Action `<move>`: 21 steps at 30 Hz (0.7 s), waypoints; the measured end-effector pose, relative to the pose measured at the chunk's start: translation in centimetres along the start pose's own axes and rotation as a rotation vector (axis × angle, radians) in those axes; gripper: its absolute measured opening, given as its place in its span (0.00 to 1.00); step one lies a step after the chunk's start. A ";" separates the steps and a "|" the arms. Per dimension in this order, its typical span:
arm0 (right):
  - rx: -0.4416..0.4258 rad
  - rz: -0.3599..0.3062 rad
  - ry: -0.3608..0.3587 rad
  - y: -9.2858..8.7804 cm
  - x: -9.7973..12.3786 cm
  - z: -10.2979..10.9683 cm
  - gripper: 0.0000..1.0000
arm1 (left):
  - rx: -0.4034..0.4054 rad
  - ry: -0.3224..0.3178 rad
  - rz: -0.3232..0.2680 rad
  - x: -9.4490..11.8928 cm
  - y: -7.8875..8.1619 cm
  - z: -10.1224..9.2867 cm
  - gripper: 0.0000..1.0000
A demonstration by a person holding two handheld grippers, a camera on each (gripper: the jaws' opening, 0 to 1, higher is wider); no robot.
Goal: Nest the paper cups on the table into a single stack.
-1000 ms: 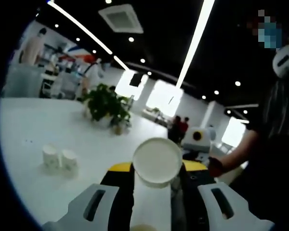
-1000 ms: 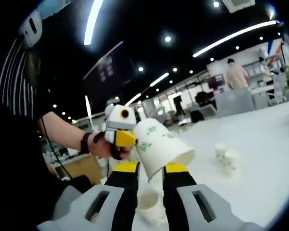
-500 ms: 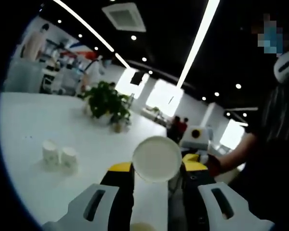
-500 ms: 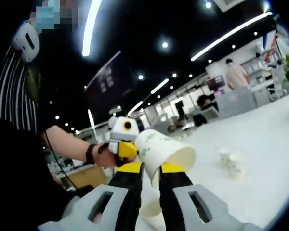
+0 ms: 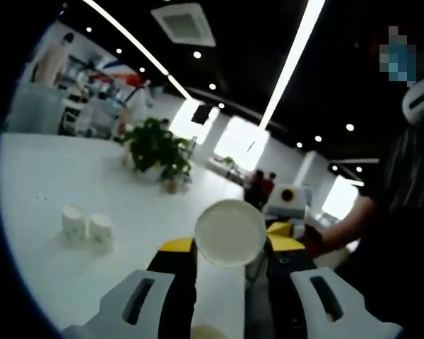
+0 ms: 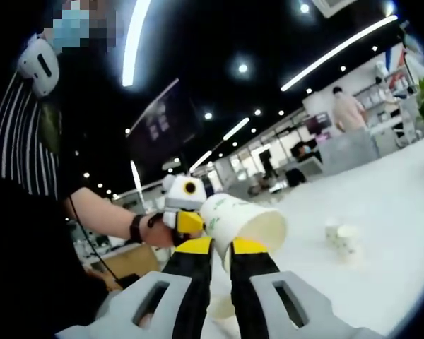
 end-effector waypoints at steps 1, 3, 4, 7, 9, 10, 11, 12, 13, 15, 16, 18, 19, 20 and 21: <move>-0.006 -0.003 0.002 0.0 0.1 0.0 0.04 | 0.003 -0.001 -0.001 0.0 0.0 0.0 0.36; -0.012 -0.007 0.004 0.1 0.3 0.1 0.03 | 0.010 -0.002 0.001 -0.1 -0.1 0.0 0.36; -0.012 -0.006 0.004 0.0 0.3 0.1 0.03 | 0.011 -0.004 0.002 -0.1 -0.1 0.0 0.36; -0.024 -0.007 0.010 0.1 0.4 0.2 0.02 | -0.003 -0.007 0.003 -0.2 -0.1 -0.1 0.36; -0.040 -0.013 0.025 0.2 0.4 0.4 0.00 | 0.004 -0.009 0.003 -0.2 0.0 -0.2 0.36; -0.055 -0.018 0.050 0.3 0.4 0.8 0.00 | -0.001 -0.005 0.001 -0.1 0.1 -0.1 0.36; -0.078 -0.018 0.066 0.3 0.2 1.1 0.00 | -0.005 -0.004 0.000 -0.1 0.2 0.0 0.35; -0.069 -0.018 0.058 0.3 0.2 0.9 0.00 | -0.004 -0.006 -0.003 -0.1 0.3 -0.1 0.35; -0.067 -0.023 0.064 0.3 0.1 1.0 0.00 | -0.005 -0.009 -0.003 0.0 0.3 -0.1 0.35; -0.076 -0.028 0.067 0.4 0.1 1.1 0.00 | -0.007 -0.009 -0.001 0.0 0.4 -0.2 0.35; -0.084 -0.032 0.070 0.4 0.0 1.1 0.00 | -0.010 -0.008 -0.001 0.1 0.4 -0.1 0.35; -0.092 -0.035 0.072 0.4 -0.1 1.1 0.00 | -0.011 -0.009 -0.001 0.2 0.5 -0.1 0.35; -0.090 -0.035 0.073 0.4 -0.1 1.1 0.00 | -0.010 -0.009 0.000 0.2 0.5 -0.1 0.35; -0.091 -0.036 0.074 0.4 -0.1 1.1 0.00 | -0.013 -0.008 -0.002 0.3 0.5 -0.1 0.35; -0.100 -0.038 0.078 0.5 -0.2 1.1 0.00 | -0.012 -0.008 -0.004 0.3 0.6 -0.1 0.35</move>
Point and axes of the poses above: the point that each gripper's makers call its tool centre point, and the gripper's own axes: x roughly backward along the fingers, z roughly to its left, y roughly out of its top, the point moved 1 cm from there along x, roughly backward along the fingers, and after that the axes turned 1 degree about z, right-handed, at the moved point
